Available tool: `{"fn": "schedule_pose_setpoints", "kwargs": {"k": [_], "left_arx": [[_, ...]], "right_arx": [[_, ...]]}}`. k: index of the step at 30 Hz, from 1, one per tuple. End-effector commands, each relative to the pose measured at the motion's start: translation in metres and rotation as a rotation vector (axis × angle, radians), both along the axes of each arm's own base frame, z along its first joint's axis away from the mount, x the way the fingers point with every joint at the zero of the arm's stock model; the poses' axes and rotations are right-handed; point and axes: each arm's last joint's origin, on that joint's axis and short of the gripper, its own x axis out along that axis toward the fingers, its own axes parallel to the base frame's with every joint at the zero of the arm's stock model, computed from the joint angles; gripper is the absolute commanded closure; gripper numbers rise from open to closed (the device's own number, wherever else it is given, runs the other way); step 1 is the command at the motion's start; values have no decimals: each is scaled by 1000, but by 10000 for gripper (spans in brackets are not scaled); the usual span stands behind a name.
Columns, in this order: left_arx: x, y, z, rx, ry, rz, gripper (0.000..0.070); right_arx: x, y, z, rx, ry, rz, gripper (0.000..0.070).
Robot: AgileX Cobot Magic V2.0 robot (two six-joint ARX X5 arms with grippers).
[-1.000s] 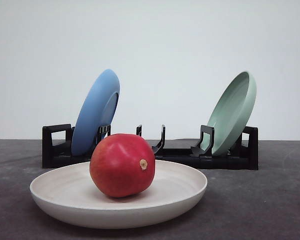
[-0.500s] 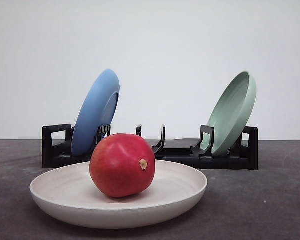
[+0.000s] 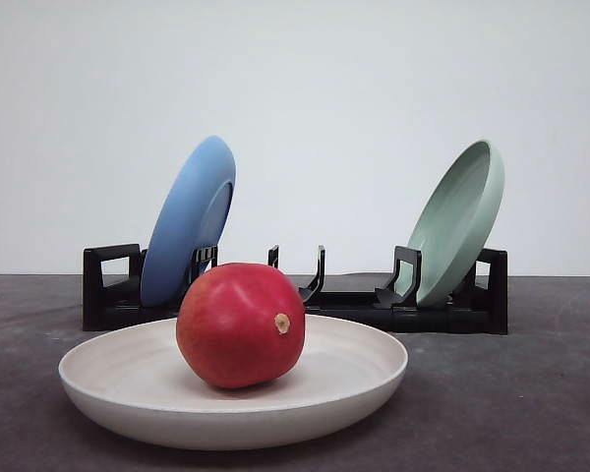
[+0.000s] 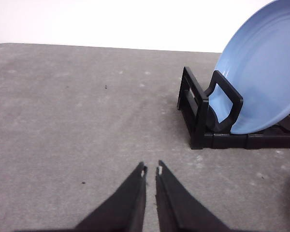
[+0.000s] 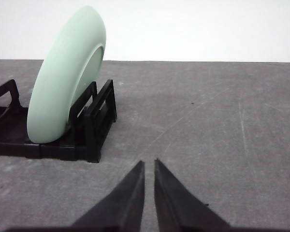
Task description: Place pomegranate in white plate
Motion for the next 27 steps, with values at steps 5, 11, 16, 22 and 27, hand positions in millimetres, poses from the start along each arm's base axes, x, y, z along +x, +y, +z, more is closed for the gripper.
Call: {"fn": "schedule_pose_setpoints", "kwargs": {"k": [5, 11, 16, 22, 27], "left_arx": [[1, 0, -1, 6, -9, 0, 683], [1, 0, -1, 6, -9, 0, 683], [1, 0, -1, 6, -9, 0, 683], [1, 0, -1, 6, -9, 0, 683], [1, 0, -1, 6, -9, 0, 683]], "right_arx": [[0, 0, 0, -5, -11, -4, 668], [0, 0, 0, -4, -11, -4, 668], [0, 0, 0, -4, -11, -4, 668], [0, 0, 0, -4, -11, -4, 668], [0, 0, 0, -5, -11, -4, 668]]}}
